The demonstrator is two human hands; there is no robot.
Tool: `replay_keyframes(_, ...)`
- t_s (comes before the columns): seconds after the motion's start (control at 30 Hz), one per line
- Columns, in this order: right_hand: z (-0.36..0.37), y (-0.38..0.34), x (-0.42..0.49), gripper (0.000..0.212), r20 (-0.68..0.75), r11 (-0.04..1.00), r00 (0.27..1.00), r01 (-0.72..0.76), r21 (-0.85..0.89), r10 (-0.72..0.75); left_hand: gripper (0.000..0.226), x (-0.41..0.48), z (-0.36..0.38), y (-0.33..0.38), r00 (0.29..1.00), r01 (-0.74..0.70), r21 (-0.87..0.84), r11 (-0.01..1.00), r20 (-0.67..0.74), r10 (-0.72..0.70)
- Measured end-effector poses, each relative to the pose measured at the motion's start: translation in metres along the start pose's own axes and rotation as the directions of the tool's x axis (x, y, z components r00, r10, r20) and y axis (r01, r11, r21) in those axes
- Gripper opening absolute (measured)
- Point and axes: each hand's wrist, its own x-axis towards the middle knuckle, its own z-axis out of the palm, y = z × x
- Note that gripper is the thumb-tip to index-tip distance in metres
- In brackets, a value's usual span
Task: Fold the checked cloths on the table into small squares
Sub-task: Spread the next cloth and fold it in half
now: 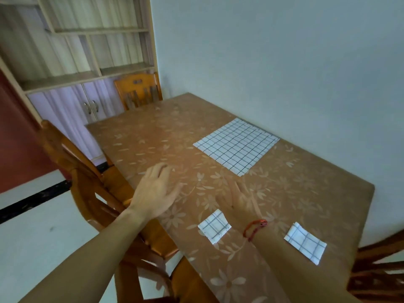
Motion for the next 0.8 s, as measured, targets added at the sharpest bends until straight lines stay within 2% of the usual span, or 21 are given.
replay_keyframes(0.1, -0.012, -0.013, 0.001, 0.063, 0.020, 0.992, 0.998, 0.063, -0.114, -0.061, 0.051, -0.008, -0.008, -0.009, 0.991, -0.066, 0.120, 0.991, -0.104, 0.078)
replay_keyframes(0.2, -0.015, -0.025, 0.006, 0.057, 0.045, 0.978, 0.993, 0.120, -0.171, -0.114, 0.061, -0.014, -0.024, -0.010, 0.993, -0.006, 0.172, 0.985, -0.111, 0.025)
replay_keyframes(0.37, -0.015, -0.045, 0.012, 0.067, 0.068, 0.956, 0.978, 0.207, -0.207, -0.197, 0.068, -0.032, -0.038, -0.019, 0.982, 0.081, 0.227, 0.971, -0.187, -0.038)
replay_keyframes(0.47, -0.011, -0.066, 0.010, 0.064, 0.084, 0.942, 0.963, 0.267, -0.204, -0.255, 0.071, -0.054, -0.053, -0.030, 0.972, 0.165, 0.253, 0.953, -0.204, -0.114)
replay_keyframes(0.8, 0.041, -0.169, 0.000, 0.063, 0.195, 0.881, 0.898, 0.430, -0.197, -0.394, 0.073, -0.128, -0.109, -0.111, 0.925, 0.334, 0.281, 0.900, -0.279, -0.256)
